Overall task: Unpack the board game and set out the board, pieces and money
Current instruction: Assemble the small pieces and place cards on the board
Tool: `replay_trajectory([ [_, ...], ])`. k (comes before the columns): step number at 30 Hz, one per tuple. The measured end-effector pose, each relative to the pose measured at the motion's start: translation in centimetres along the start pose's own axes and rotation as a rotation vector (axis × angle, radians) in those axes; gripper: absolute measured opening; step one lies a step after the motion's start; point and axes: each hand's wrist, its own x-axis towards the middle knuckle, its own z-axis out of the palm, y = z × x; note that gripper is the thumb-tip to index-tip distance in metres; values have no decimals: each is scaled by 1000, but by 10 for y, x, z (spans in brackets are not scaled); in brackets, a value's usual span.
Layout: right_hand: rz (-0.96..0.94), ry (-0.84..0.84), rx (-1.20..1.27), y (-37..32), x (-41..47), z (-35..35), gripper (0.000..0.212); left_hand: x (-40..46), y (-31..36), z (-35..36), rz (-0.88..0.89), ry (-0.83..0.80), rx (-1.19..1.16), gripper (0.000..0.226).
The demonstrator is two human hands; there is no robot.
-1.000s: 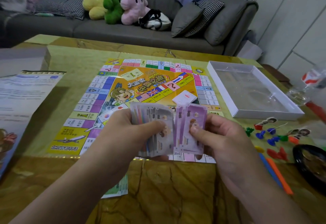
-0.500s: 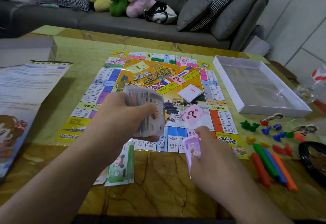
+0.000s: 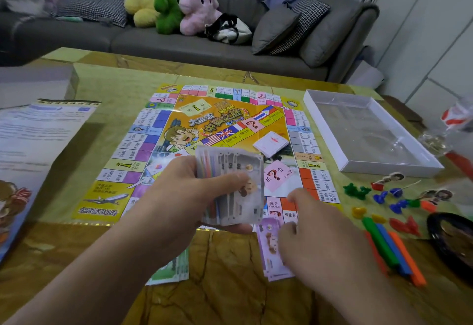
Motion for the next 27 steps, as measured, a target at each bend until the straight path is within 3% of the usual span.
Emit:
replay_trajectory([
  [3,-41,-89,833,5,10,-13,16,-2,-3,7,-9,-40,7,30],
  [5,-106,-141,1080,3,10,-16,19,-3,-7,13,-26,-68,-3,27],
  [12,-83,53,1006,8,13,-12,1,-4,-8,22,-92,-133,-144,28],
  [19,-68,-52,1084,8,10,-12,9,-4,-11,23,-14,-37,-33,31],
  [27,-54,55,1105,12,14,-14,10,-4,-9,23,-25,-49,-127,33],
])
